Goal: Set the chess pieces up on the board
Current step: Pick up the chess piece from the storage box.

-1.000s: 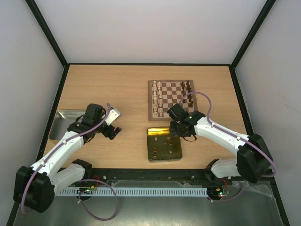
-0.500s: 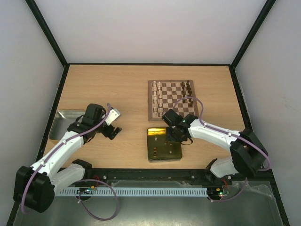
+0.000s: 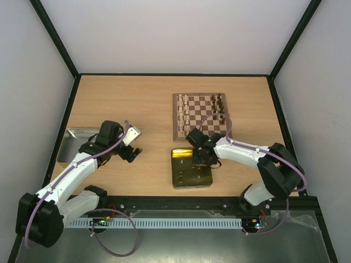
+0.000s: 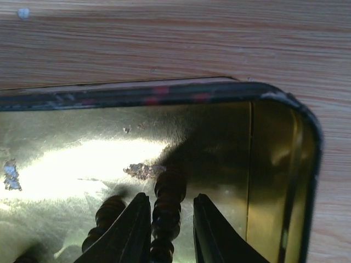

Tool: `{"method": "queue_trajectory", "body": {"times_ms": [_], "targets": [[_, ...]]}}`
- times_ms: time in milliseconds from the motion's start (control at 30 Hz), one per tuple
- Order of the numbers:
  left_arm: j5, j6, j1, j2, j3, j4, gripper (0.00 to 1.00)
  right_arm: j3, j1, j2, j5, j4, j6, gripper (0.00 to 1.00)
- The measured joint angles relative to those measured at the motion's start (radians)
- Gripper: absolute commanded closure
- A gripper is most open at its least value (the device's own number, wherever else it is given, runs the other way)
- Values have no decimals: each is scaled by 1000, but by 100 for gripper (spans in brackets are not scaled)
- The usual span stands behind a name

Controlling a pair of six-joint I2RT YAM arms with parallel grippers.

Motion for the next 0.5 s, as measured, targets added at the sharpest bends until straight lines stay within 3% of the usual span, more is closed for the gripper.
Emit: {"method": "queue_trajectory", "body": {"times_ms": [500], "targets": [[0,0,-2,1,0,0,1,43,0,38,72,8,8,95]]}}
